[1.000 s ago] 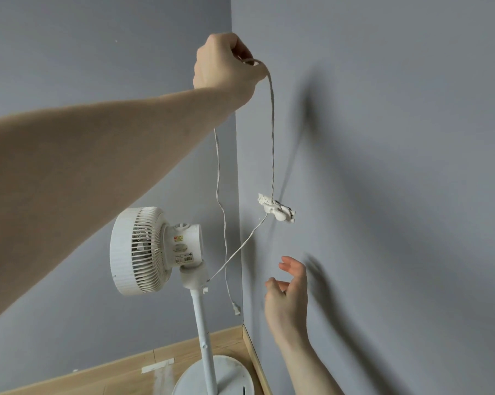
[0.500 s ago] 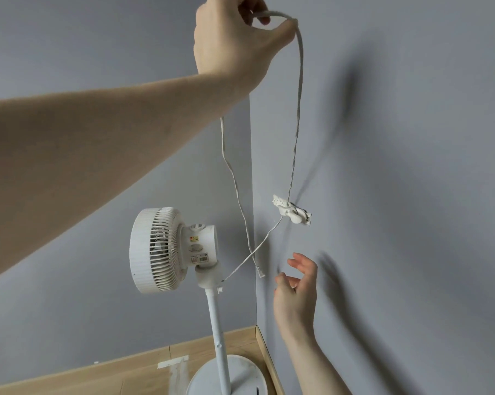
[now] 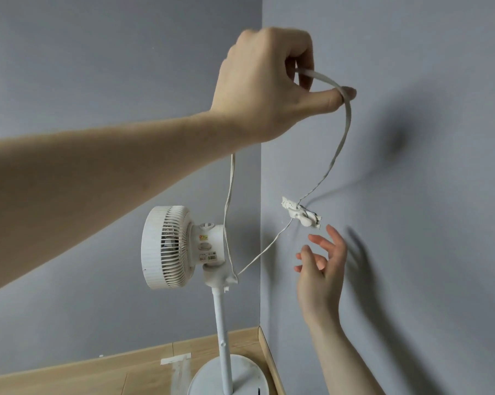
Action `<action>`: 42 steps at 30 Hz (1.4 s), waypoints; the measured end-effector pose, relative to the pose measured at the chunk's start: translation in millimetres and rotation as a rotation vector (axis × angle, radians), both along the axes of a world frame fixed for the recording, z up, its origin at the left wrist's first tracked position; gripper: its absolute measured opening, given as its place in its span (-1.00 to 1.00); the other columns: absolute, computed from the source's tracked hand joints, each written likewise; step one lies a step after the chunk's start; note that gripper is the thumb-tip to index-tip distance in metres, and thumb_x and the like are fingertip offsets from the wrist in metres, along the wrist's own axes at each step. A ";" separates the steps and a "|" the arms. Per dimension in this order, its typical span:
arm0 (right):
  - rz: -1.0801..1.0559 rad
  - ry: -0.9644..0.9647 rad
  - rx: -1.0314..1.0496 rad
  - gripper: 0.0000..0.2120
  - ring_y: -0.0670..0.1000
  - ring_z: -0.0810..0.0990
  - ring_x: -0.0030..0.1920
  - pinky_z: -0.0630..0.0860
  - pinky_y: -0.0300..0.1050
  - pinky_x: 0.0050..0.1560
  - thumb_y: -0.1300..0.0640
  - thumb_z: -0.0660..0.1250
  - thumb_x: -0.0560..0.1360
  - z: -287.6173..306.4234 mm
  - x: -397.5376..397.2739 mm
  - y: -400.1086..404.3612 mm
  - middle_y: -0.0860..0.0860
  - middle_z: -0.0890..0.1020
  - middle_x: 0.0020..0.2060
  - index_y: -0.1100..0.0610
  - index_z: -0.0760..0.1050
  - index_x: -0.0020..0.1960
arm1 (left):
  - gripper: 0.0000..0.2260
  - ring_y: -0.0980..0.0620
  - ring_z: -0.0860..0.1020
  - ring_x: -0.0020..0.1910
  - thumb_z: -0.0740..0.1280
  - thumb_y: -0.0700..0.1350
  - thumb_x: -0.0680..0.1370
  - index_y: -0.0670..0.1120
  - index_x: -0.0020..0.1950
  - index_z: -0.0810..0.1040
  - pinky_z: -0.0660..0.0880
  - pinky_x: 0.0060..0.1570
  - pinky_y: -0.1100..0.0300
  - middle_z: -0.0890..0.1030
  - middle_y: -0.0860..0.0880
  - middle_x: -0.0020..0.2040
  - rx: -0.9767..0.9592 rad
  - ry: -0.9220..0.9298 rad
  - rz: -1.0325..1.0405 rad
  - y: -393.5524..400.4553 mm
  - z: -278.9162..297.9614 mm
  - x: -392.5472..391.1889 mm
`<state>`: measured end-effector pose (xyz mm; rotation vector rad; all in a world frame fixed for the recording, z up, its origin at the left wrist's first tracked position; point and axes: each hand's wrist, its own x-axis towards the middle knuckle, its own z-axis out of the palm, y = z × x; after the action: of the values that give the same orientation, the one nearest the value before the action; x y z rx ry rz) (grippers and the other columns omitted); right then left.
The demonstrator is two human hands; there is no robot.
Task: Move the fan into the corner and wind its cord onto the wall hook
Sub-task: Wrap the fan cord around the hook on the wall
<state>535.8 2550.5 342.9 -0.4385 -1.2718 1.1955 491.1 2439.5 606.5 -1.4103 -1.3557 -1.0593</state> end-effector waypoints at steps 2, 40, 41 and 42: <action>0.015 0.014 0.031 -0.47 0.17 0.62 -0.02 0.59 0.01 -0.12 0.31 0.25 0.61 11.8 6.0 -0.2 -0.12 0.59 0.17 -0.17 0.29 0.43 | -0.49 0.11 0.33 -0.49 0.48 0.40 0.29 -0.04 -0.39 0.48 0.35 -0.36 0.19 0.36 0.10 -0.53 -0.053 -0.048 -0.010 -0.4 -4.6 -0.5; -0.099 0.095 -0.177 -0.55 0.00 0.63 -0.23 0.48 -0.13 -0.30 0.37 0.10 0.55 20.1 41.5 22.6 -0.20 0.72 -0.15 0.04 0.73 0.03 | -0.20 -0.08 0.29 0.53 0.35 -0.10 0.49 0.11 0.66 0.04 0.30 0.39 0.11 0.23 0.08 0.61 -0.957 -0.400 0.085 143.1 -192.8 -95.4; -0.111 0.084 -0.172 -0.56 0.00 0.63 -0.23 0.48 -0.12 -0.29 0.37 0.11 0.56 17.9 42.2 22.9 -0.21 0.71 -0.16 0.04 0.72 0.03 | -0.21 -0.08 0.29 0.52 0.34 -0.10 0.49 0.11 0.65 0.05 0.31 0.38 0.11 0.25 0.09 0.59 -0.946 -0.393 0.081 146.5 -196.0 -95.5; -0.124 0.074 -0.165 -0.57 0.00 0.62 -0.23 0.48 -0.11 -0.29 0.36 0.12 0.57 15.8 42.3 22.8 -0.21 0.71 -0.17 0.04 0.72 0.03 | -0.22 -0.08 0.28 0.52 0.33 -0.10 0.49 0.11 0.65 0.06 0.31 0.38 0.11 0.26 0.10 0.58 -0.931 -0.388 0.076 149.5 -199.4 -96.1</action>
<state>578.1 2573.4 358.7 -0.5799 -1.0719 1.2045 395.0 2589.0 407.1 -1.8154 -2.3528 -0.6691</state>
